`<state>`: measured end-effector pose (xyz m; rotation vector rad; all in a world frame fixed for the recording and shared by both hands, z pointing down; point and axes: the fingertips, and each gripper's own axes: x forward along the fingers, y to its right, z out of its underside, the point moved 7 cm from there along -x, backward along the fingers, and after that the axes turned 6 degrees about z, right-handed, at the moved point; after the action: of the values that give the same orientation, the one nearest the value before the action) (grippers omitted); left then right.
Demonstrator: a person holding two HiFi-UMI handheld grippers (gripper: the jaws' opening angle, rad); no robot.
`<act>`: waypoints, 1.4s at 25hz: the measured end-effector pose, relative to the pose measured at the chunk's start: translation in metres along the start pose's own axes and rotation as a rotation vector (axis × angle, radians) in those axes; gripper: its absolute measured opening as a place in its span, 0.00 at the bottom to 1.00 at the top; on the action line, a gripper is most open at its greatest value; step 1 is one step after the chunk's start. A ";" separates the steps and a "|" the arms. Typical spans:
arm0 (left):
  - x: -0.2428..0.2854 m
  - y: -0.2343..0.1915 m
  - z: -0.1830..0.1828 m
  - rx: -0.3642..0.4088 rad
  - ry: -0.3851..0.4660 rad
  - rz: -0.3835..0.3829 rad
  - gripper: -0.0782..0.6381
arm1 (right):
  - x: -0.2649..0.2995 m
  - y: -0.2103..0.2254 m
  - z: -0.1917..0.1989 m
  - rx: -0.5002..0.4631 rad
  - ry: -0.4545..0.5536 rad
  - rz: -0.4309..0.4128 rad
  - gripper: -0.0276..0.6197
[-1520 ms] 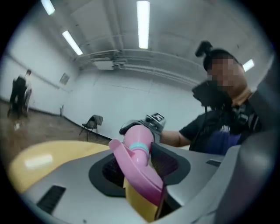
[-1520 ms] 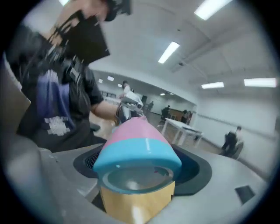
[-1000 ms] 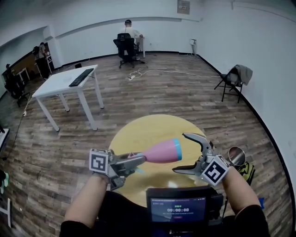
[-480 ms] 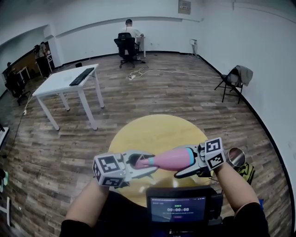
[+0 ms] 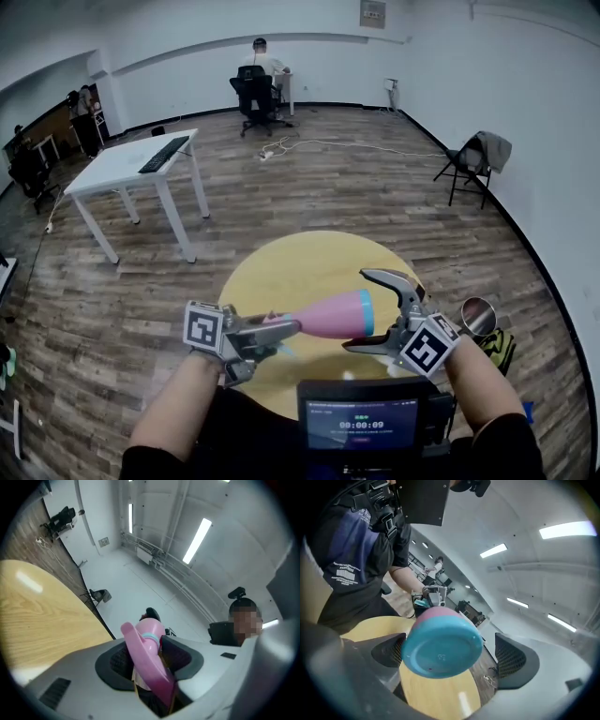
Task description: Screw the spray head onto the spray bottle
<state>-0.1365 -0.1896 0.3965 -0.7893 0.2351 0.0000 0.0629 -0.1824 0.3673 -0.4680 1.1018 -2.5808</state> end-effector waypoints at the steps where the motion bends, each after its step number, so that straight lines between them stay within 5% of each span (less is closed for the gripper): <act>1: 0.006 0.004 0.002 0.005 -0.021 0.020 0.35 | 0.003 -0.004 0.001 -0.016 -0.011 -0.032 0.96; 4: 0.019 0.018 0.006 0.130 -0.105 -0.004 0.38 | 0.003 -0.012 -0.001 0.108 0.028 -0.163 0.80; 10: 0.033 0.049 0.009 0.691 -0.325 -0.150 0.38 | -0.004 0.011 0.017 1.071 0.163 -0.535 0.79; 12: 0.033 0.047 0.016 0.710 -0.365 -0.154 0.38 | -0.003 0.008 0.020 1.247 0.174 -0.596 0.77; 15: 0.021 0.031 0.013 0.496 -0.231 -0.101 0.36 | 0.001 0.009 0.014 1.125 0.160 -0.445 0.80; 17: 0.009 0.020 0.004 0.317 -0.076 -0.053 0.36 | -0.003 0.015 0.006 0.861 0.136 -0.284 0.87; 19: -0.001 0.010 -0.001 0.165 0.043 -0.015 0.36 | -0.013 0.017 0.000 0.498 0.081 -0.145 0.93; 22: -0.005 0.004 0.001 0.056 0.060 -0.002 0.36 | -0.015 0.006 -0.006 0.119 0.017 -0.026 0.93; 25: 0.007 0.002 0.007 0.042 -0.008 -0.004 0.36 | -0.002 -0.009 -0.003 -0.034 -0.008 -0.073 0.90; 26: 0.012 0.003 0.010 0.063 -0.036 -0.015 0.36 | 0.000 -0.013 0.000 -0.026 -0.018 -0.100 0.76; 28: 0.018 0.009 0.014 0.144 -0.092 -0.050 0.38 | -0.003 -0.011 0.003 0.095 -0.003 -0.154 0.76; 30: 0.022 0.019 0.016 0.315 -0.155 -0.089 0.38 | -0.005 -0.004 0.007 0.355 0.058 -0.226 0.76; 33: 0.028 0.033 0.017 0.625 -0.283 -0.176 0.38 | -0.003 0.001 0.027 0.872 0.073 -0.408 0.77; 35: 0.029 0.033 0.016 0.670 -0.328 -0.204 0.38 | 0.004 -0.001 0.035 1.091 0.066 -0.499 0.77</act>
<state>-0.1079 -0.1577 0.3778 -0.1350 -0.1582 -0.1349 0.0739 -0.2057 0.3918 -0.3825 -0.5652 -3.1013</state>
